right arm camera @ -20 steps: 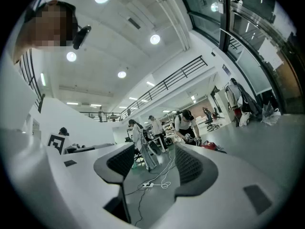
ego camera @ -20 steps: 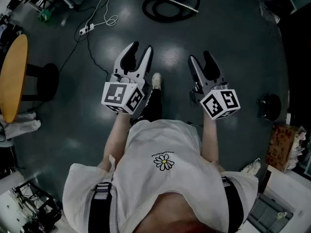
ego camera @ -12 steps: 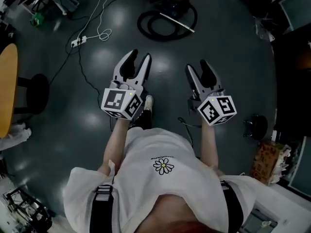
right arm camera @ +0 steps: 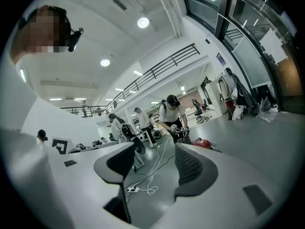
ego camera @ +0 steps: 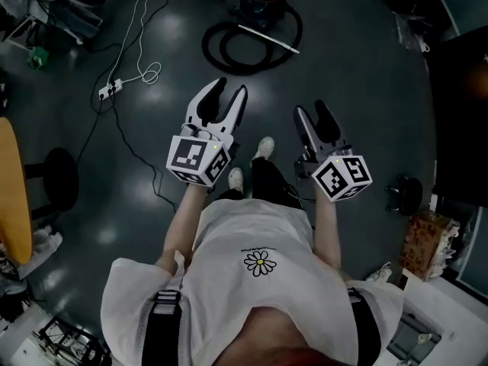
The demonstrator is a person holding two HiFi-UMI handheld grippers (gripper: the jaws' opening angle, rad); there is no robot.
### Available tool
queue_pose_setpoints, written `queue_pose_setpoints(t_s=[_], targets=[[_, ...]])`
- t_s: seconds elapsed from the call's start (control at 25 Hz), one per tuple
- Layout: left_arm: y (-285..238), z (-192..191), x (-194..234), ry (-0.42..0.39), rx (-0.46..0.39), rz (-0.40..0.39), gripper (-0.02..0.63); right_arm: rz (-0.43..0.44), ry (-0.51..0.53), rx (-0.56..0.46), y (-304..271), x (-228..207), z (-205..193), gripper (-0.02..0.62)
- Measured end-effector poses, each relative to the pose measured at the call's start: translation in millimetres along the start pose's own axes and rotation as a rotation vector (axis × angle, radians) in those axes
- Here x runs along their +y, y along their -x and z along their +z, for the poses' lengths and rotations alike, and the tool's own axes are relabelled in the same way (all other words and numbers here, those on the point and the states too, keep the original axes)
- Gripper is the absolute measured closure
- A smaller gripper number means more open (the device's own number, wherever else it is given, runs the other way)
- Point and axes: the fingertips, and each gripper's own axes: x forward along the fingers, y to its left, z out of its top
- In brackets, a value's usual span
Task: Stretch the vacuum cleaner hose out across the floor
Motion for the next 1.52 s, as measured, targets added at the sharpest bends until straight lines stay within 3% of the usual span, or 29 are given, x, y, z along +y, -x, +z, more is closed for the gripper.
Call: queue_pose_setpoints(t_s=[0.16,0.32,0.4,0.48,0.76,0.96,1.2,1.52], targets=[[-64.7,-8.7,21.8,-0.007,0.030,-0.010,0.443,-0.011,-0.034,0.002,-45.9,-49.3,6.6,0.319],[-149.6,-6.1,56.4,-0.049,0.030,-0.015,0.443,0.003,-0.044,0.012,-123.3,-108.2,23.3,0.319],[-188.5,-2.8,75.4,-0.030,0.031,0.002,0.443,0.015,-0.068,0.037,-161.6,-135.4,33.2,0.319],[-226.4,3.2,90.4,-0.012,0.042,0.022,0.443,0.029,-0.073,0.057,-195.3,-158.1,53.4,0.319],[-347.2,25.5,134.4,-0.068,0.051,0.064,0.443,0.070,-0.031,0.056,-305.5,-231.1,122.5,0.319],[-400.2,27.4,170.8,-0.069,0.080,0.063,0.443,0.062,-0.031,0.077,-356.2,-257.6,136.6,0.319],[-473.9,47.8,205.6,-0.092,0.038,0.016,0.443,0.024,0.014,0.075,-405.8,-284.6,162.2,0.319],[-537.8,46.1,251.4,-0.086,0.051,-0.030,0.443,-0.025,0.036,0.142,-477.7,-314.5,155.2,0.319]])
